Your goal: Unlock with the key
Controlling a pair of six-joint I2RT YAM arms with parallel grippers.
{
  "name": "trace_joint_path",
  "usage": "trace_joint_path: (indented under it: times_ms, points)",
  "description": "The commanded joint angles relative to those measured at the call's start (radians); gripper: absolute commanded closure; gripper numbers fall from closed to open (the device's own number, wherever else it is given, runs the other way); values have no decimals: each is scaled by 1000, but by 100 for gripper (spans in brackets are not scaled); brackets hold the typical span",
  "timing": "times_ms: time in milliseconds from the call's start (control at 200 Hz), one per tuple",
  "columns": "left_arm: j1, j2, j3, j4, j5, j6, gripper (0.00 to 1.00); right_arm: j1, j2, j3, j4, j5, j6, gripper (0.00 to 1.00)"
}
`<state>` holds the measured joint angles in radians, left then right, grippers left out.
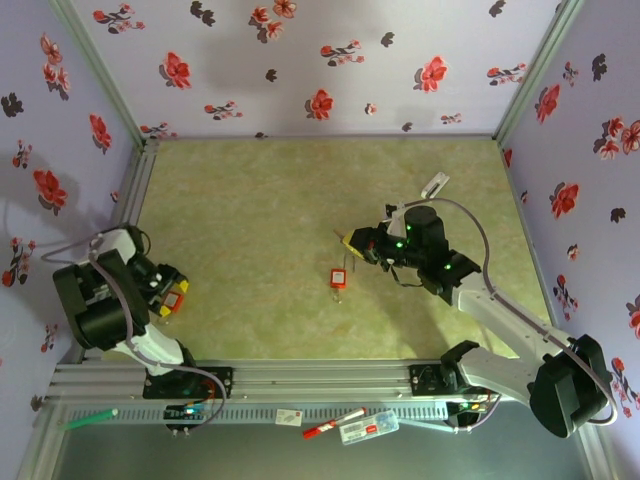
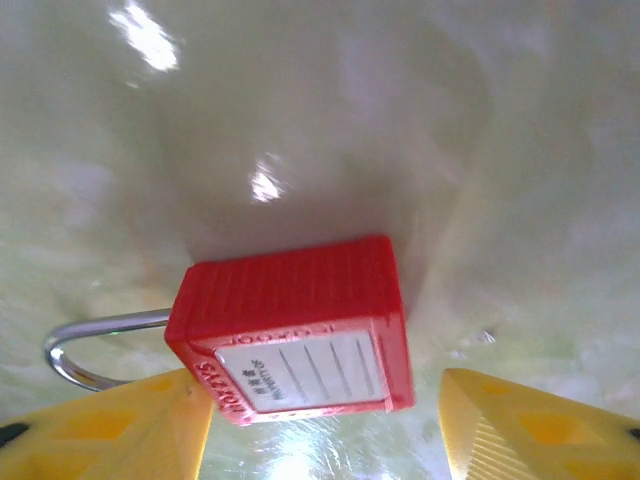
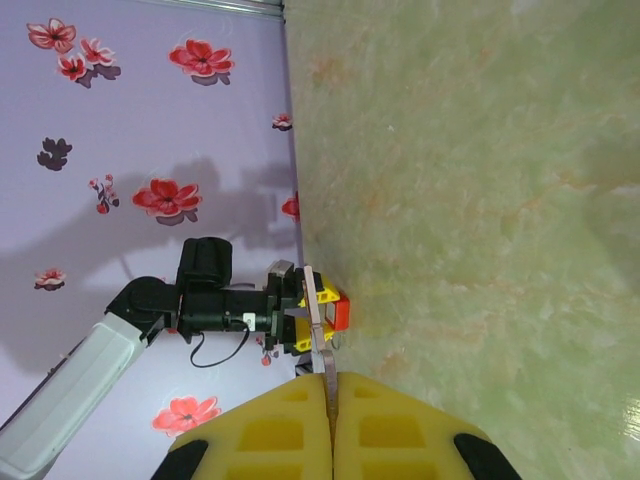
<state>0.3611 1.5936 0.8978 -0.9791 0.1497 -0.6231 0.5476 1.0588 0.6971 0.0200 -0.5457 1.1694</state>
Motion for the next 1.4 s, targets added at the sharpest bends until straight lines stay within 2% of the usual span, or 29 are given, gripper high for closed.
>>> trace_joint_path:
  times_ms: [0,70,210,365,400,465,530,690,830,915,1020,1180,1395]
  points:
    - [-88,7,-8,-11,10,15,42,-6,5,36,1,16,-16,100]
    - [-141,14,-20,-10,11,12,44,-6,1,33,1,18,-19,100]
    - [-191,17,-41,2,11,8,48,-6,-12,15,-3,23,-17,100]
    - [-197,-18,-16,-25,-7,-10,51,-6,-34,-5,-3,32,-9,100]
    - [-193,-52,-7,-38,-18,-26,47,-6,-40,-6,-8,35,-9,100]
    - [-162,-125,5,-62,-24,-60,32,-6,-55,-14,-15,46,-7,100]
    - [-114,-179,27,-82,-25,-62,27,-6,-70,-20,-22,57,-7,100]
    - [-62,-154,165,-176,-88,114,24,-5,-85,-35,-29,67,-3,100]
    - [-74,-85,248,-207,-93,315,26,-6,-82,-42,-17,77,6,100]
    - [-101,-5,302,-262,-135,408,26,-5,-74,-50,8,82,15,100]
    - [-115,47,326,-273,-152,431,27,-6,-53,-52,31,78,22,100]
    - [-164,133,367,-299,-235,475,29,-6,-27,-43,55,73,32,100]
    - [-177,202,309,-231,-275,479,33,-6,-5,-19,55,73,30,100]
